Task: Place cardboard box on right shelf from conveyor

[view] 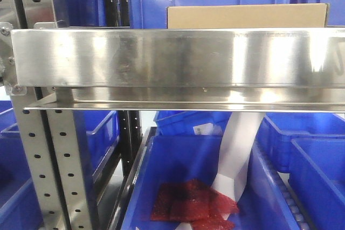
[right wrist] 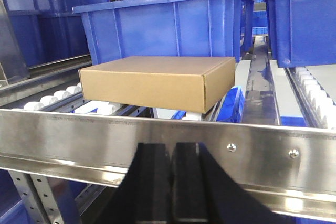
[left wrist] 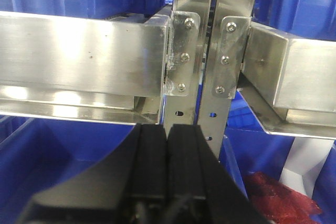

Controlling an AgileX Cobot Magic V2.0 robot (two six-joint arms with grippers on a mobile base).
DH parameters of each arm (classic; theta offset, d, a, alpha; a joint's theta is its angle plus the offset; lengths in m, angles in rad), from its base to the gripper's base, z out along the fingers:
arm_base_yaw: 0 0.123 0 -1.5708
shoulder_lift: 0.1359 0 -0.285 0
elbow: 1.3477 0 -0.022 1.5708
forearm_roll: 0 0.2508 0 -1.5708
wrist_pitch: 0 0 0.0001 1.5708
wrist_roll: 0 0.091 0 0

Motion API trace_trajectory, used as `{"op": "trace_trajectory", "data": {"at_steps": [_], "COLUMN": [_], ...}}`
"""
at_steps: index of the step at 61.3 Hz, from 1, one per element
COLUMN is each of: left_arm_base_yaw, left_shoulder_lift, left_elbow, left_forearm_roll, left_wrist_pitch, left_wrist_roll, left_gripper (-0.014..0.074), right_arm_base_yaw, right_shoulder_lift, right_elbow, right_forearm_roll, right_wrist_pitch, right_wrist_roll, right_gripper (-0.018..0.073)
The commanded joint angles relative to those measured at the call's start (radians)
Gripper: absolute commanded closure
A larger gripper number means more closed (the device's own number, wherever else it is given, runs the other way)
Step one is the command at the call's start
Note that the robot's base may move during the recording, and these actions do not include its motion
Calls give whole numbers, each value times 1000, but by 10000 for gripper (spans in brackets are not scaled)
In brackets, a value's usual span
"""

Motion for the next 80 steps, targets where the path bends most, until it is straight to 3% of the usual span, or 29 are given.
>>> {"op": "trace_trajectory", "data": {"at_steps": [1, 23, 33, 43, 48, 53, 56, 80], "left_arm_base_yaw": [2, 2, 2, 2, 2, 2, 2, 2], "left_shoulder_lift": [-8, -8, -8, -8, -8, -8, -8, -8], "left_elbow": [8, 8, 8, 8, 8, 8, 8, 8], "left_forearm_roll": [1, 1, 1, 1, 1, 1, 1, 1], "left_wrist_pitch": [-85, -85, -85, -85, -85, -85, -85, -85], "left_wrist_roll": [-5, -5, -5, -5, -5, -5, -5, -5], "left_gripper": [713, 713, 713, 713, 713, 713, 713, 713], "right_arm_base_yaw": [-5, -5, -72, -183, -209, -211, -211, -211], "right_shoulder_lift": [9, 9, -7, -18, -18, -18, -18, -18], "right_elbow": [-24, -13, 44, 125, 180, 244, 237, 238], "right_forearm_roll": [-7, -16, -228, -228, -228, -226, -228, -225], "right_wrist_pitch": [-87, -123, -223, -235, -309, -415, -359, -363], "right_wrist_roll": [-7, -7, 25, 85, 103, 116, 116, 117], "right_gripper": [512, 512, 512, 512, 512, 512, 512, 512]}}
